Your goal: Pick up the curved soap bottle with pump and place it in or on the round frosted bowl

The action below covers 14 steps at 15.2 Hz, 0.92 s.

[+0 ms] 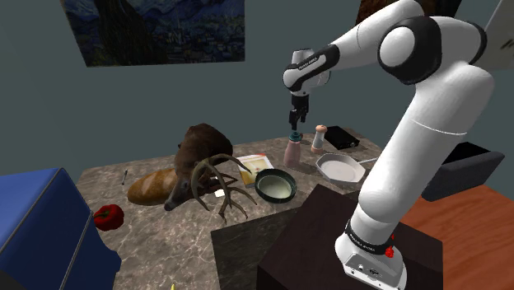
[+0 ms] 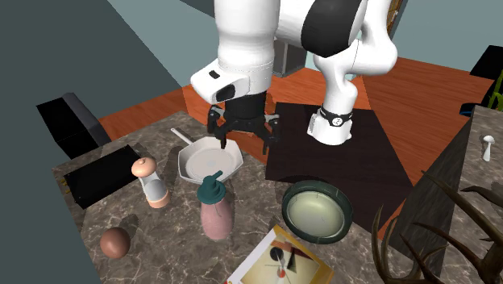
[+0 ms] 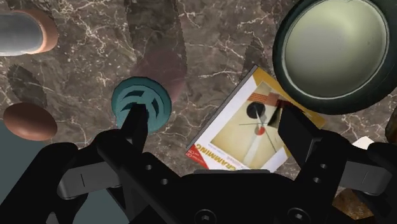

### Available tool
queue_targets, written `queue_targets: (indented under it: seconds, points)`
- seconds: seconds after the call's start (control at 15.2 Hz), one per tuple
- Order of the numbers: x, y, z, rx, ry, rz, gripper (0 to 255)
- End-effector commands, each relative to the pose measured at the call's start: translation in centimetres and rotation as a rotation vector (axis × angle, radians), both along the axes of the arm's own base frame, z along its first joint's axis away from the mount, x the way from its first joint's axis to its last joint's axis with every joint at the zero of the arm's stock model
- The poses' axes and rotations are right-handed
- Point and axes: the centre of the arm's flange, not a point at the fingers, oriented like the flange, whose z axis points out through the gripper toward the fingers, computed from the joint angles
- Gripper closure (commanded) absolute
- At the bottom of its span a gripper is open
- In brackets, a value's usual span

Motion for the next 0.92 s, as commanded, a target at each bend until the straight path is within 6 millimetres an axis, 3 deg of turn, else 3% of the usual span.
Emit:
queue_targets:
  seconds: [0.0, 0.4, 0.86]
  points:
    - [0.9, -2.2, -1.3, 0.005, -0.001, 0.004, 0]
    - [4.1, -8.1, -5.3, 0.023, -0.003, 0.013, 0]
    - [3.8, -8.2, -9.0, 0.023, -0.003, 0.013, 0]
